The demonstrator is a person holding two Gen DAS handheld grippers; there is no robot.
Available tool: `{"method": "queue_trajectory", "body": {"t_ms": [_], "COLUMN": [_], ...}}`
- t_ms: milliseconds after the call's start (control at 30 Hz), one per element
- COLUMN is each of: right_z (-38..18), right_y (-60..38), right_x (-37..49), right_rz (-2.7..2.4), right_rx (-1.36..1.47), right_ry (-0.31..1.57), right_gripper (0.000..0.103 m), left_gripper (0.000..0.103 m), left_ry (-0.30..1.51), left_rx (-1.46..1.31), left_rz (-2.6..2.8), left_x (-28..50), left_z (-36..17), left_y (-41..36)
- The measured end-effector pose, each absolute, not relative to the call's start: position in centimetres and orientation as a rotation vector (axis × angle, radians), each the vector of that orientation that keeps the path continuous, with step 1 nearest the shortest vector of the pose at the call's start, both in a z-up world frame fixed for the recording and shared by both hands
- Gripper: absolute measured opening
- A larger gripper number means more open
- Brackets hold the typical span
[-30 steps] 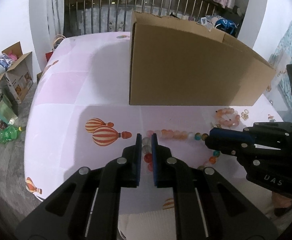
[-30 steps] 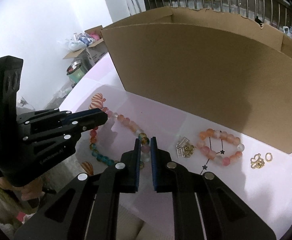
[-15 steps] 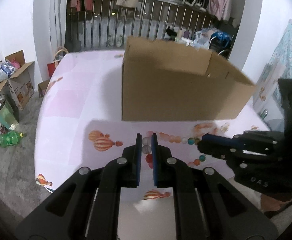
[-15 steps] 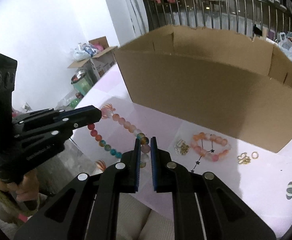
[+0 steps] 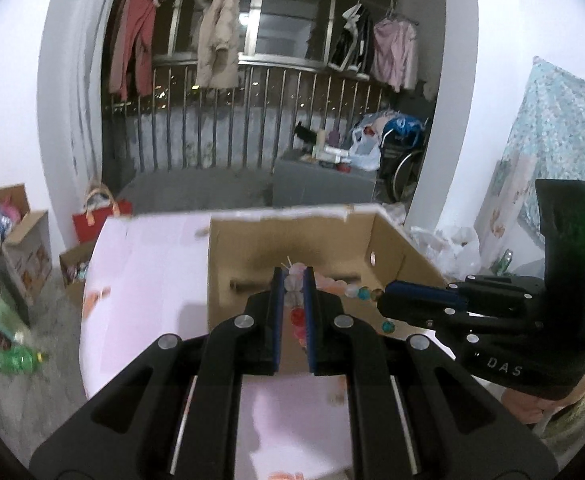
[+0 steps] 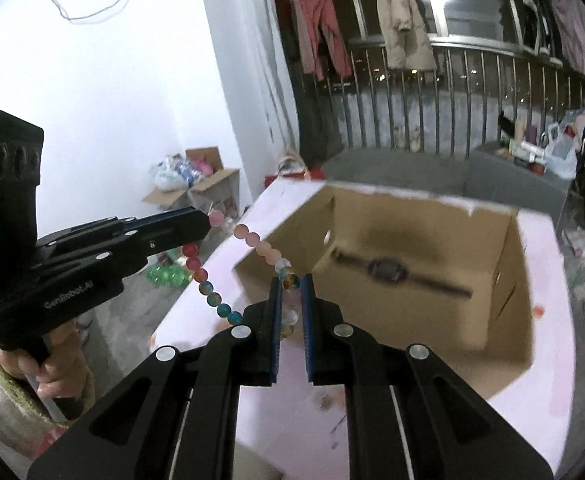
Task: Organize jewelry
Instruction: 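Lift the bead bracelet with the right tool and release it into the box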
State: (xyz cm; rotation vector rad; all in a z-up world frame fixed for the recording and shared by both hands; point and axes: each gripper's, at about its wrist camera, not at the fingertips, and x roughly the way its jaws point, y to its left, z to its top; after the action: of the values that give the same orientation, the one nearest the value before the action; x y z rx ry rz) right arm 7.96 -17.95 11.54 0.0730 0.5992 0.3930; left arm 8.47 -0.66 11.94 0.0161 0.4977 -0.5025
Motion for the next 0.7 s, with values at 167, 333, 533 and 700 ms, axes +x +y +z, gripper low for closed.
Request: {"method": "queue_trajectory", "body": {"t_ms": [167,333,533,700], "right_z": [11.4,8.6,3.9,1.9], "right_y": [-19.0,-18.8,-17.5,-16.5], "right_x": [13.5,18.3,22.0,23.2], "right_rz": [0.38,0.382,0.386,0.38], "right_rx": [0.123,0.163,0.187,0.17], "right_ry": [0.714,0.895,1.095,1.172], "right_gripper": [0.01,0.01,0.01,0.011], "left_gripper": [0.008,0.008,0.008,0.009], "left_ry": [0.558,0.687,0.807,0.866], "left_rx": [0.044,0.078,0.154,0.198], "left_rz": [-0.504,-0.48,-0.455,-0.408], "left_x": [13.8,18.2,21.2,23.2], "left_z": [12.7,9.8,5.5,3.4], "left_y": [-2.5,-3.6,-4.8,-5.2]}}
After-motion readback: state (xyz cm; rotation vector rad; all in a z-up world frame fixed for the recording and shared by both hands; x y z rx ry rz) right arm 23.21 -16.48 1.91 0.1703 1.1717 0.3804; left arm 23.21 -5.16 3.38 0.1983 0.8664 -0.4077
